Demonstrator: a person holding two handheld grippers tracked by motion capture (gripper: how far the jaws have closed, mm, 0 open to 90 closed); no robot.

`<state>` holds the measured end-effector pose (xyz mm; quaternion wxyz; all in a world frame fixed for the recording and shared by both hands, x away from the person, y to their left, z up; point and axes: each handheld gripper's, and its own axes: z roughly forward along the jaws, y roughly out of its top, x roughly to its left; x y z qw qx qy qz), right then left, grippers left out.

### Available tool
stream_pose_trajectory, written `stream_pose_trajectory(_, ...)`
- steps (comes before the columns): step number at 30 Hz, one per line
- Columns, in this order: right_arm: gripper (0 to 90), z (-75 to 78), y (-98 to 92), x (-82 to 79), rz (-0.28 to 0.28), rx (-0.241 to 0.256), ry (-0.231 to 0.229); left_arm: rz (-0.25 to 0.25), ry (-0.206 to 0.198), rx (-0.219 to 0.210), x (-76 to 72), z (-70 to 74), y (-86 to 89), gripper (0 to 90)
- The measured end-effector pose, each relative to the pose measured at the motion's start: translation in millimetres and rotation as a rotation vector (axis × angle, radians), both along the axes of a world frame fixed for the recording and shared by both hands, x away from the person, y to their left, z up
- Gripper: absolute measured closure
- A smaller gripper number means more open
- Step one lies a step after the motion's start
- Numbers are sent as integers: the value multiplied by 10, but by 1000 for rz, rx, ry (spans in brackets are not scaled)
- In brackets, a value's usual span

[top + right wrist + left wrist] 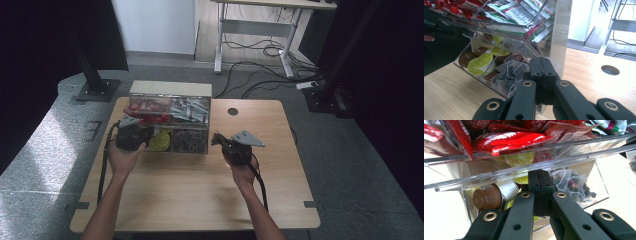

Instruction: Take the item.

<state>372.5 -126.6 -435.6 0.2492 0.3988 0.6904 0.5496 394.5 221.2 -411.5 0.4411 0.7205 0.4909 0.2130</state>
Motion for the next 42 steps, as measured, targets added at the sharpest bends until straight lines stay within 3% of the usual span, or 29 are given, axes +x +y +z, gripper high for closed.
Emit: stream_pose_trajectory(42, 889, 7, -404, 0, -87, 0, 3, -1, 2, -1, 2, 0, -2, 900)
